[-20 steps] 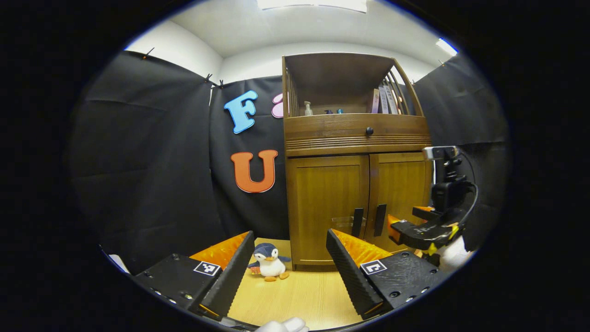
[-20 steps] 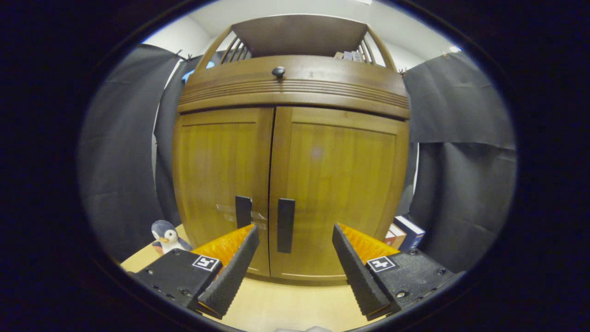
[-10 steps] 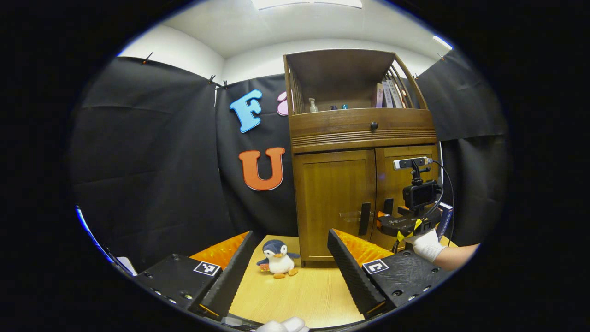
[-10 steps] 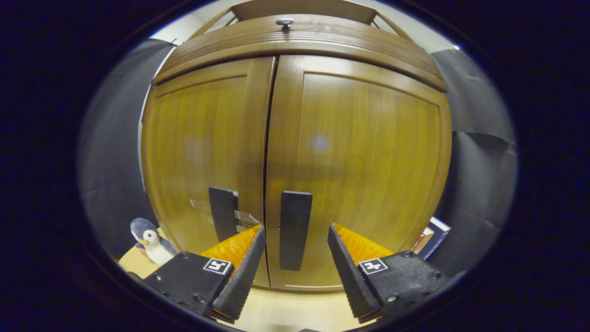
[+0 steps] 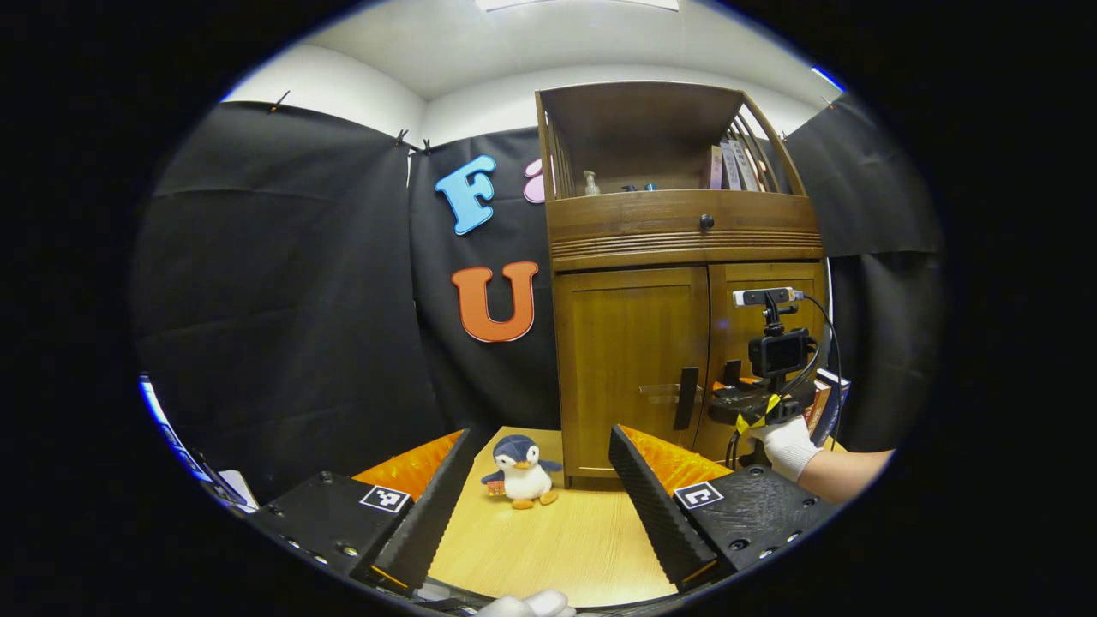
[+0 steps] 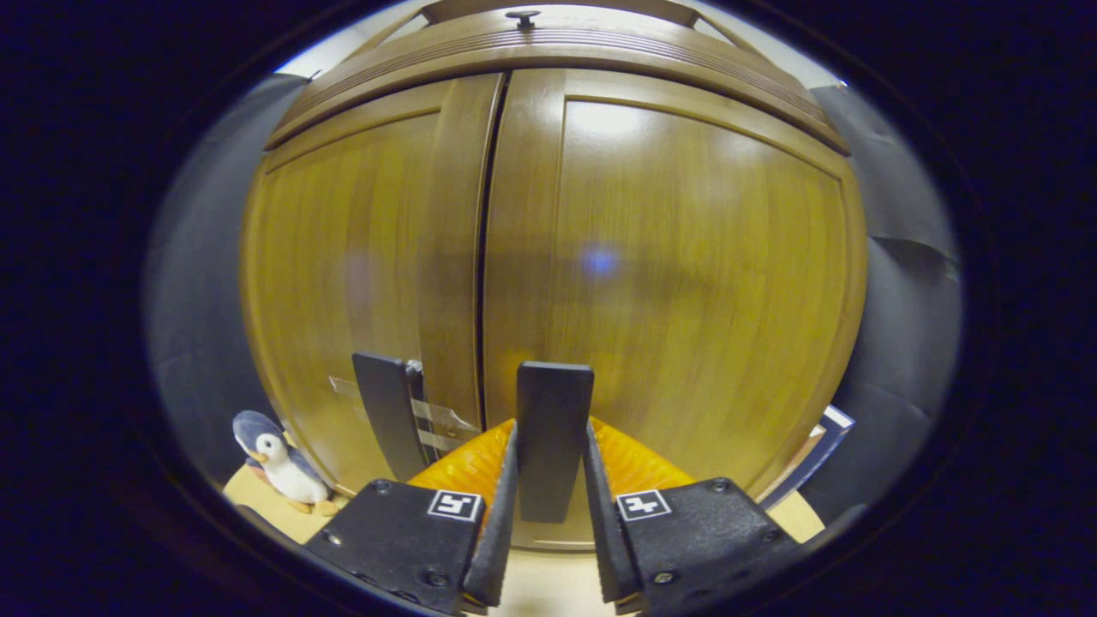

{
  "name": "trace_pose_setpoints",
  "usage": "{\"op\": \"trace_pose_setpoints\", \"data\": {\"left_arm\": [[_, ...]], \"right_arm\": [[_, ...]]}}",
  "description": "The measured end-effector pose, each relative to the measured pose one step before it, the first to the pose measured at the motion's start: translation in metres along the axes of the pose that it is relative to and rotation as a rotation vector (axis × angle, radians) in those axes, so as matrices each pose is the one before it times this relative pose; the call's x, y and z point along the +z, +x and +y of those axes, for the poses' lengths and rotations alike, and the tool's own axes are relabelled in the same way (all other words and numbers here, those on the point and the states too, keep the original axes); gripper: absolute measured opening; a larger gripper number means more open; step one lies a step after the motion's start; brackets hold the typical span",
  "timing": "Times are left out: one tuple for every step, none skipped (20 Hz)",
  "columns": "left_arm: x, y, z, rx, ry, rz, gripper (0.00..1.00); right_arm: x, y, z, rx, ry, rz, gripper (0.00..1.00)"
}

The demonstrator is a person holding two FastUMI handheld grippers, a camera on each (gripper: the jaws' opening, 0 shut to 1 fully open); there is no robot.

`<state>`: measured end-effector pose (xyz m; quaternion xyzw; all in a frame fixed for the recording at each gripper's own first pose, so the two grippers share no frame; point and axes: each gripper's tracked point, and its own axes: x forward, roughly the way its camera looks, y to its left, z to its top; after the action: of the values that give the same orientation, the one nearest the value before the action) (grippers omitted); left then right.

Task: Open the right door of the double-door shoe cabinet with the right hand, and open the left door with the left hand.

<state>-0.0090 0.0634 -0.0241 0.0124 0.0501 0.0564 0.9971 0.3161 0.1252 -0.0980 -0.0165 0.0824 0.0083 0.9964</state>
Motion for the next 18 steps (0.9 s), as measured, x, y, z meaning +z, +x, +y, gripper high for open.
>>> {"op": "trace_pose_setpoints", "data": {"left_arm": [[0.00042, 0.00021, 0.00107, 0.00226, -0.00202, -0.00149, 0.96], [-0.00048, -0.00014, 0.00153, 0.00274, -0.00241, -0.00045, 0.96], [-0.00083, -0.00007, 0.00194, 0.00103, -0.00320, -0.00174, 1.00], [0.00031, 0.00079, 0.00099, 0.00198, -0.00286, -0.00197, 0.96], [-0.00025, 0.00072, 0.00158, 0.00255, -0.00147, -0.00267, 0.96], [-0.00194, -0.00033, 0.00190, 0.00618, -0.00076, -0.00167, 0.96], [-0.00213, 0.00069, 0.00188, 0.00242, -0.00190, 0.00447, 0.96], [-0.00098, 0.00118, 0.00092, 0.00176, -0.00523, 0.00033, 0.96], [-0.00004, 0.00052, 0.00013, -0.00105, -0.00426, 0.00168, 0.96], [-0.00110, 0.00000, 0.00167, -0.00154, -0.00114, 0.00040, 0.96], [0.00019, 0.00055, 0.00169, 0.00079, 0.00176, -0.00140, 0.96], [-0.00036, 0.00002, -0.00065, -0.00041, 0.00208, -0.00299, 0.96], [-0.00098, -0.00080, -0.00061, 0.00162, 0.00217, 0.00014, 0.96], [-0.00322, -0.00521, -0.00097, -0.00233, -0.00051, 0.00259, 0.96], [-0.00108, -0.00242, -0.00141, -0.00343, -0.00384, 0.00068, 0.96], [-0.00024, -0.00188, -0.00138, -0.00507, -0.00388, 0.00161, 0.96], [-0.00020, -0.00133, -0.00214, -0.00506, -0.00102, -0.00033, 0.96], [-0.00073, -0.00257, -0.00100, -0.00190, 0.00223, 0.00155, 0.96]], "right_arm": [[0.00051, 0.00149, 0.00180, 0.00109, 0.00878, 0.00290, 0.41], [0.00023, 0.00109, -0.00083, 0.00040, 0.00646, 0.00186, 0.39], [0.00047, 0.00077, -0.00111, 0.00243, 0.00377, 0.00143, 0.38], [-0.00003, -0.00200, 0.00057, 0.00466, 0.00315, 0.00305, 0.37], [-0.00106, -0.00091, 0.00031, 0.00518, -0.00050, 0.00382, 0.36], [-0.00071, -0.00074, -0.00078, 0.00498, 0.00304, 0.00633, 0.34], [-0.00014, -0.00280, -0.00056, 0.00414, -0.00094, 0.00470, 0.34], [-0.00198, -0.00235, 0.00002, 0.00367, -0.00217, 0.00466, 0.32], [-0.00121, -0.00484, -0.00089, 0.00417, -0.00365, 0.00185, 0.32], [-0.00111, -0.00530, 0.00023, 0.00570, -0.00584, 0.00042, 0.31], [-0.00120, -0.00575, -0.00092, 0.00801, -0.00303, -0.00049, 0.31], [-0.00260, -0.00703, -0.00045, 0.00714, 0.00326, -0.00105, 0.30], [-0.00151, -0.00694, -0.00165, 0.00393, -0.00032, -0.00148, 0.31], [-0.00279, -0.00589, -0.00184, 0.00231, -0.00336, -0.00109, 0.29], [-0.00206, -0.00647, -0.00140, 0.00222, -0.00060, -0.00002, 0.29], [-0.00165, -0.00633, -0.00038, 0.00400, -0.00051, -0.00040, 0.29], [-0.00098, -0.00525, -0.00096, 0.00460, 0.00012, 0.00082, 0.29], [-0.00168, -0.00544, -0.00190, 0.00301, 0.00086, 0.00185, 0.29]]}}
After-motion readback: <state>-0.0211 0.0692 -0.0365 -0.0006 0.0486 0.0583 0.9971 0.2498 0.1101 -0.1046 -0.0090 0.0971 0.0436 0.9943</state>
